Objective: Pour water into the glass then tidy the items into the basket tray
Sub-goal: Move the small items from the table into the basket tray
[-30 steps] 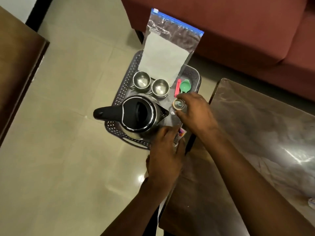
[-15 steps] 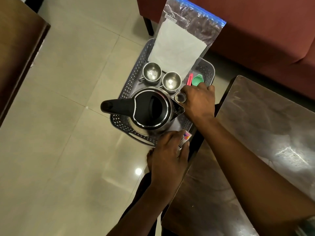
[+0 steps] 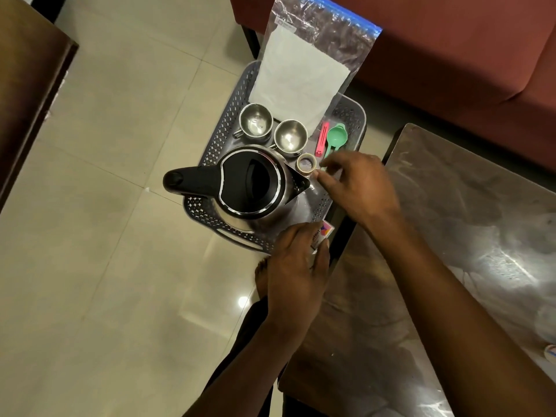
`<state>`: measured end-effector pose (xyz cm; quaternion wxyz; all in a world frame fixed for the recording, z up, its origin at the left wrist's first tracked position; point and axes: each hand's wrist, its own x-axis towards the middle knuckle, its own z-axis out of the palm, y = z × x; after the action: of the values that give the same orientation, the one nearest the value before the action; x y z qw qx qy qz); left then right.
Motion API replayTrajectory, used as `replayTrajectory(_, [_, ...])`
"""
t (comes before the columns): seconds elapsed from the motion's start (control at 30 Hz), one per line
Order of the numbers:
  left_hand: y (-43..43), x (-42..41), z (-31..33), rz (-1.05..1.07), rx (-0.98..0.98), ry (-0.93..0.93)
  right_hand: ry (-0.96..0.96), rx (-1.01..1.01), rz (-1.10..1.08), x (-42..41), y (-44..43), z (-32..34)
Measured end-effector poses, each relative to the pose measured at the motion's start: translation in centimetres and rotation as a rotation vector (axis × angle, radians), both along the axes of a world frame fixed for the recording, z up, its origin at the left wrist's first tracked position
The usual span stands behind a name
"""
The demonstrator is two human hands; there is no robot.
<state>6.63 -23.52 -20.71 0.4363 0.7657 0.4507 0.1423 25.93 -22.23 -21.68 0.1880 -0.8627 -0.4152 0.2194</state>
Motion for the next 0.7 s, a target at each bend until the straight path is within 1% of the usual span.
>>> replayTrajectory(0.1, [-0.1,1.3,0.5,0.028,0.007,-0.008,0.361,0.022,-0.125,-0.3,-3.2,1.8])
replayTrajectory(0.17, [-0.1,2.1,0.8,0.041,0.014,-0.015,0.552,0.064,-0.196,-0.4,-4.8,2.7])
replayTrajectory(0.23, [-0.1,2.7,1.0,0.058,0.024,-0.027,0.68,0.098,-0.219,-0.3,-5.8,3.6])
replayTrajectory(0.3, [0.0,3.2,1.5,0.071,0.022,-0.04,0.768,0.106,-0.229,-0.1,-6.3,4.1])
replayTrajectory(0.43, [0.1,3.5,1.8,0.088,0.028,-0.076,0.811,0.073,-0.266,0.2,-5.8,4.4])
replayTrajectory(0.53, [0.3,3.6,1.8,0.123,0.056,-0.085,0.833,0.042,-0.245,0.6,-4.8,4.1])
replayTrajectory(0.6, [0.4,3.5,1.4,0.152,0.058,-0.102,0.821,0.025,-0.225,0.9,-4.0,3.8])
replayTrajectory(0.7, [0.2,2.9,0.5,0.196,0.011,-0.102,0.767,0.029,-0.259,1.3,-2.6,3.0])
